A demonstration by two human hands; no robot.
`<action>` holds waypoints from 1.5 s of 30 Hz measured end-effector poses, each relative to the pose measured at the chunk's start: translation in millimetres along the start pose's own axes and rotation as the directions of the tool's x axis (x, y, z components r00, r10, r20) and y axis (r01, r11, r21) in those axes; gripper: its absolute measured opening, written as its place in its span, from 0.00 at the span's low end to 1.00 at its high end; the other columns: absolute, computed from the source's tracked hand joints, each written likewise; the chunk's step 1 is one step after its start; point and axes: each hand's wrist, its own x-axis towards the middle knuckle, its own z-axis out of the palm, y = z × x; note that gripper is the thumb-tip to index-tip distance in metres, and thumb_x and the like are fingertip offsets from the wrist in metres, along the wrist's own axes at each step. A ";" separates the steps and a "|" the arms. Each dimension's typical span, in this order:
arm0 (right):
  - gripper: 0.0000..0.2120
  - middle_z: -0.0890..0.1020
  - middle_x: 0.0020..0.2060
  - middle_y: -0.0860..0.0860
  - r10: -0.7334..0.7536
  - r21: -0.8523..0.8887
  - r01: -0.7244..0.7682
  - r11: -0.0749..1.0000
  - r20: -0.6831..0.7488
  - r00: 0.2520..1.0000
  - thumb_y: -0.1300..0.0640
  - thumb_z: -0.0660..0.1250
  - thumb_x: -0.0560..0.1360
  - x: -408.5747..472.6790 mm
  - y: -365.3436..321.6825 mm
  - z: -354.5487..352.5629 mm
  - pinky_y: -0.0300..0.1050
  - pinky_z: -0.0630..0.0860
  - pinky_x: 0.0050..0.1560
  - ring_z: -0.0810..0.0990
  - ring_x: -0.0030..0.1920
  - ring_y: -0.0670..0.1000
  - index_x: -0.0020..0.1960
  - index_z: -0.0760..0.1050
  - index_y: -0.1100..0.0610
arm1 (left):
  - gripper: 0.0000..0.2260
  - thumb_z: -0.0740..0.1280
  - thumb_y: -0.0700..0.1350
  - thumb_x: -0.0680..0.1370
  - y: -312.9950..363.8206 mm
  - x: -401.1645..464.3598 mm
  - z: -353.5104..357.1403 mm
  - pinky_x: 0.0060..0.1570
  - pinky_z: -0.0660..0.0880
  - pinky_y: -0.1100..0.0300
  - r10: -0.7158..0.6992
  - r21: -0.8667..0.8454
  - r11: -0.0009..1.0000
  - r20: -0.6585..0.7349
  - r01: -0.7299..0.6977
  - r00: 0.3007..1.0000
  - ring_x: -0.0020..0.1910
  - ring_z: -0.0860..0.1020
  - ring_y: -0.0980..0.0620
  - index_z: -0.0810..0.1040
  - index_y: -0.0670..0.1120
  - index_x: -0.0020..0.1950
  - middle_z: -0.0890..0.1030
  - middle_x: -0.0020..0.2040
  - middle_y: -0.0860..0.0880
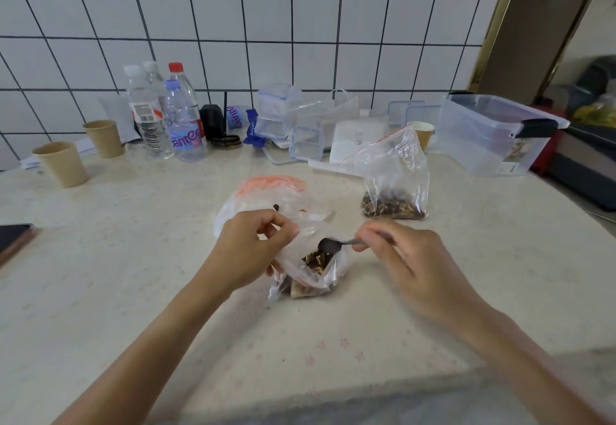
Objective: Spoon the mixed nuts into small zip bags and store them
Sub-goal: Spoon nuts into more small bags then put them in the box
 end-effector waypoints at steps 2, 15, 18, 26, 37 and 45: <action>0.14 0.86 0.44 0.47 -0.298 -0.281 0.305 0.910 0.068 0.952 0.51 0.60 0.84 -1.1 -2.3 -5.8 0.53 0.80 0.47 0.83 0.44 0.56 0.53 0.82 0.56 | 0.07 0.72 0.50 0.80 0.5 0.8 -3.7 0.31 0.78 0.58 -0.012 -0.019 1.000 -0.004 0.012 1.000 0.27 0.82 0.50 0.85 0.48 0.46 0.83 0.36 0.48; 0.10 0.89 0.41 0.48 0.157 0.360 -0.094 0.928 -0.150 0.976 0.57 0.62 0.85 10.6 -0.2 -5.3 0.39 0.77 0.49 0.87 0.46 0.46 0.49 0.80 0.57 | 0.10 0.72 0.60 0.76 -8.2 9.7 -5.0 0.30 0.72 0.69 0.069 0.130 0.990 -0.084 -0.058 0.994 0.27 0.79 0.58 0.84 0.54 0.45 0.83 0.38 0.56; 0.11 0.89 0.40 0.55 0.259 0.529 -0.150 0.835 -0.138 0.956 0.58 0.60 0.86 22.7 4.0 1.4 0.45 0.80 0.56 0.88 0.48 0.55 0.50 0.79 0.62 | 0.10 0.72 0.61 0.76 -7.5 22.1 -13.2 0.35 0.73 0.65 0.160 0.251 0.963 -0.237 -0.099 0.958 0.34 0.80 0.58 0.82 0.56 0.48 0.82 0.40 0.57; 0.11 0.88 0.37 0.56 0.408 0.581 -0.267 0.769 -0.123 0.905 0.58 0.59 0.86 79.8 21.1 32.7 0.45 0.83 0.42 0.88 0.42 0.57 0.49 0.77 0.60 | 0.40 0.75 0.65 0.72 -19.8 76.9 -20.9 0.67 0.71 0.40 0.057 0.600 0.793 -0.237 0.101 0.970 0.69 0.73 0.42 0.64 0.48 0.76 0.74 0.71 0.45; 0.12 0.88 0.38 0.53 0.403 0.430 -0.399 0.809 0.087 0.911 0.54 0.60 0.86 109.8 44.9 76.2 0.49 0.85 0.47 0.89 0.42 0.51 0.49 0.77 0.60 | 0.21 0.81 0.60 0.66 -56.7 108.6 -5.5 0.30 0.71 0.58 -0.168 0.538 0.805 -0.198 0.250 0.966 0.33 0.76 0.51 0.76 0.47 0.38 0.78 0.34 0.50; 0.13 0.89 0.39 0.48 0.304 0.379 -0.315 0.870 0.090 0.948 0.48 0.60 0.85 98.9 48.1 87.8 0.52 0.82 0.57 0.88 0.46 0.47 0.52 0.76 0.57 | 0.17 0.77 0.55 0.73 -61.4 114.3 -10.5 0.30 0.69 0.58 -0.177 0.353 0.903 -0.214 0.245 0.961 0.31 0.76 0.48 0.80 0.44 0.35 0.80 0.31 0.45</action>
